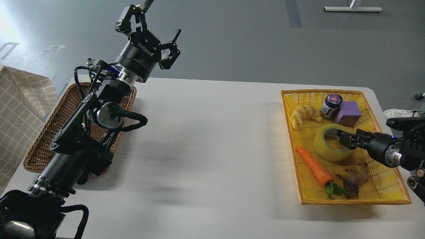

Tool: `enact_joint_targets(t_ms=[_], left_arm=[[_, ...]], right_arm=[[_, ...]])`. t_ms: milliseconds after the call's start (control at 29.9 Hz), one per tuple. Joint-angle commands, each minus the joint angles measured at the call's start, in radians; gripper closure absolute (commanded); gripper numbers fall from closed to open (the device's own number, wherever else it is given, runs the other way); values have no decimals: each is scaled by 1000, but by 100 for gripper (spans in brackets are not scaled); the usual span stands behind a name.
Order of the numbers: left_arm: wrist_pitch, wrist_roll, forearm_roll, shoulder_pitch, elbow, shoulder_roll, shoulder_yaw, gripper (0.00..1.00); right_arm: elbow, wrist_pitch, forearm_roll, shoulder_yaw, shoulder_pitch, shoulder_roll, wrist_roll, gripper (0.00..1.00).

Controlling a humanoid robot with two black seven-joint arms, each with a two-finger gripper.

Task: Place and transfer tape with both arms
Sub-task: 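Lower the right gripper into the yellow tape roll's hole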

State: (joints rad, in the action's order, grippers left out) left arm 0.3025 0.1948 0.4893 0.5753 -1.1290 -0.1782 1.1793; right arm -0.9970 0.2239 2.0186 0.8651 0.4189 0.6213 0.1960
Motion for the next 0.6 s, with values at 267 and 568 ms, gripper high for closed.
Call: enact_joint_targets(t_ms=[267,568], left_arm=[[6,0,3,-2,0,-1,-10,2],[18,2,6,0,0,-4,-10,2]], right_arm=[[-6,11,-11,0,-8,1,-4,36],[-9,34,-15,2,-3,0,-6,46]])
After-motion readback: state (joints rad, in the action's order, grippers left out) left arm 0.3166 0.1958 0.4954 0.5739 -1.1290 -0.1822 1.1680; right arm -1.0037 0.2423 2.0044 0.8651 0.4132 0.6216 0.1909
